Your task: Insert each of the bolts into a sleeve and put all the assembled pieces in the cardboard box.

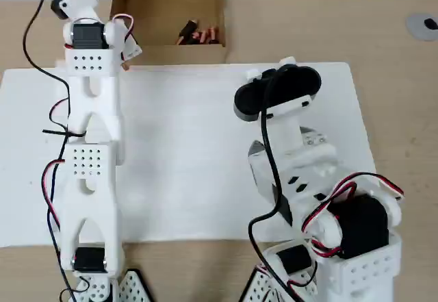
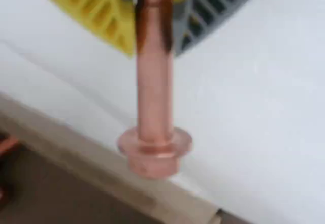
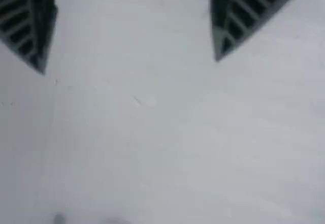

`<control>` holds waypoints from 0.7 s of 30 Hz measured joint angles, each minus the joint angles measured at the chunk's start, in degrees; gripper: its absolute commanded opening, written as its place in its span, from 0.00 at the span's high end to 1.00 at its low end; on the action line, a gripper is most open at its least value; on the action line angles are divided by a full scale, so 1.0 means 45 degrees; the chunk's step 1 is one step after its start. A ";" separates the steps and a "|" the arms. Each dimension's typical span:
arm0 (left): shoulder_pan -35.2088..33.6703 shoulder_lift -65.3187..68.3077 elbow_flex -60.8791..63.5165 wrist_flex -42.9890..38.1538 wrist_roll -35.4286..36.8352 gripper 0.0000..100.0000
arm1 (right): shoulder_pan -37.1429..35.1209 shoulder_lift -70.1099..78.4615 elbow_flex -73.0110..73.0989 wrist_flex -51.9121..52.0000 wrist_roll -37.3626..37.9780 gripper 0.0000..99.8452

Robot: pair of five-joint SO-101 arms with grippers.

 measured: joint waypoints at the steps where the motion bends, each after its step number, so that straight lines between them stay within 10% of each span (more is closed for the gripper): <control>1: 0.0000 -0.0117 -0.0020 0.0000 -0.0195 0.99 | 0.0000 0.0000 0.0000 0.0000 0.0000 0.75; 12: -0.0020 -0.1407 0.0449 0.0000 -0.2794 1.00 | 0.0000 0.0000 0.0000 0.0000 0.0000 0.75; 21: -0.0215 -0.4376 0.7306 0.0000 -0.5451 1.00 | 0.0000 0.0000 0.0000 -0.0567 0.0000 0.75</control>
